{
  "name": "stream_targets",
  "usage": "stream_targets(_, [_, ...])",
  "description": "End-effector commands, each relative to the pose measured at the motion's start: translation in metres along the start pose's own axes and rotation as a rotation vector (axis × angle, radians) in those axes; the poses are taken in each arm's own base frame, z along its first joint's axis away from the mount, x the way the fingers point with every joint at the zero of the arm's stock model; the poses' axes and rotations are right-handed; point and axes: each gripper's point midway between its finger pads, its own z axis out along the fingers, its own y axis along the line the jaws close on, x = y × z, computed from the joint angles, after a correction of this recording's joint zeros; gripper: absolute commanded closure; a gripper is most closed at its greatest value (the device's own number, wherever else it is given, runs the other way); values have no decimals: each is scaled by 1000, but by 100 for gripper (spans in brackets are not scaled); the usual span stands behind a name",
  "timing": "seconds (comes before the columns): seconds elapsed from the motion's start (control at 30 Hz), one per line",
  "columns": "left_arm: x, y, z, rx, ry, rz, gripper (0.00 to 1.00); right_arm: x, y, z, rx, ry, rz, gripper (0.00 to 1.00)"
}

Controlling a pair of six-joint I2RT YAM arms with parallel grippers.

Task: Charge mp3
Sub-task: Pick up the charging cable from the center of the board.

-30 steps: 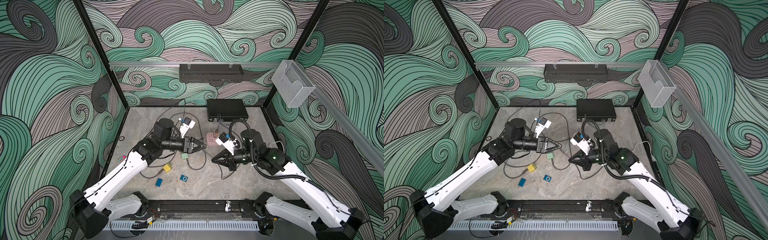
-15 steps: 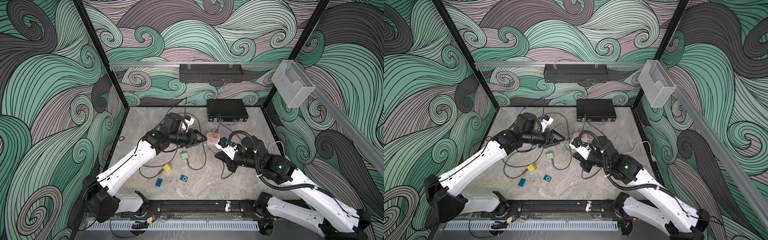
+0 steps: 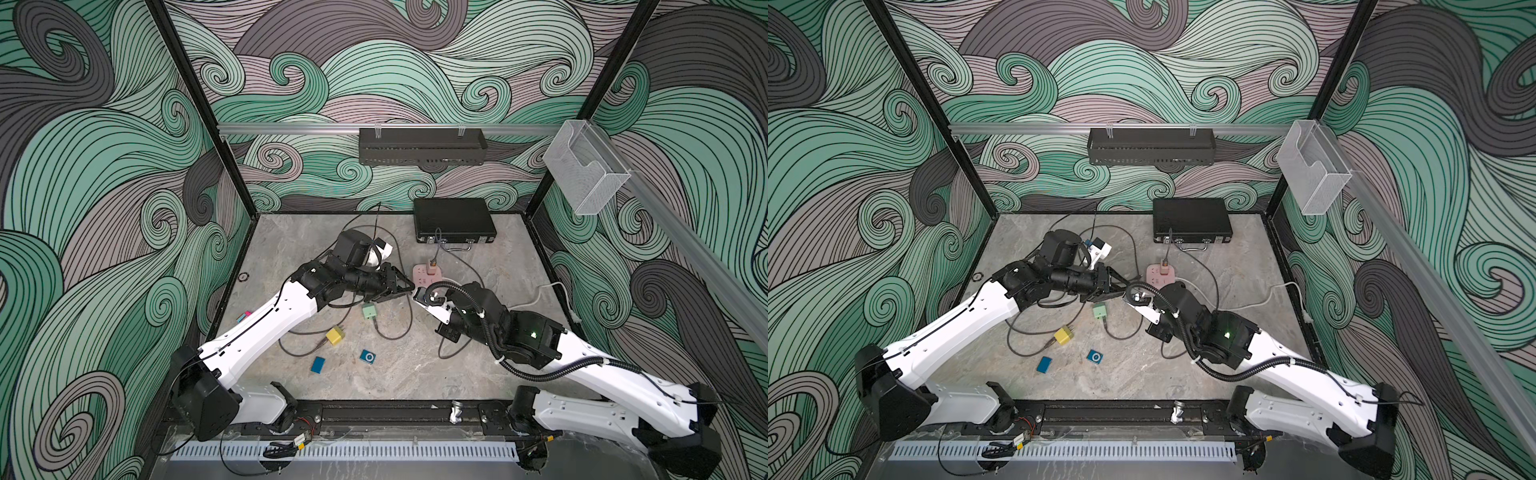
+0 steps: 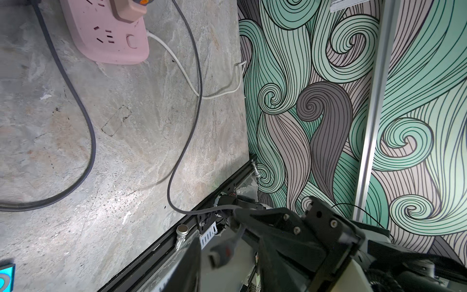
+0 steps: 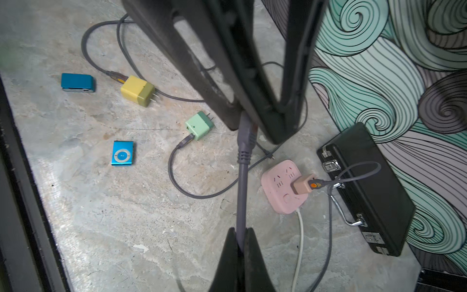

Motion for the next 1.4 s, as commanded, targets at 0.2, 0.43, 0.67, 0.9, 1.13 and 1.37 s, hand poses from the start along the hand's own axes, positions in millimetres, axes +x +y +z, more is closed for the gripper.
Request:
stream_targets(0.2, [1,5,5,-21,11,5,68,-4,-8,-1,72,7,-83,100])
stream_targets(0.43, [-2,3,3,-17,-4,20,80,-4,-4,2,70,10,-94,100])
stream_targets(0.67, [-4,4,-2,-37,-31,29,96,-2,-2,1,65,7,-69,95])
stream_targets(0.9, [-10,3,-9,-44,-83,58,100,-2,-2,-5,58,-32,32,27])
stream_targets(1.13, [-24,-13,-27,10,-201,131,98,-30,-28,-46,13,-330,469,32])
stream_targets(1.37, [-31,-36,-44,114,-324,266,98,-53,-48,-55,-197,-530,971,36])
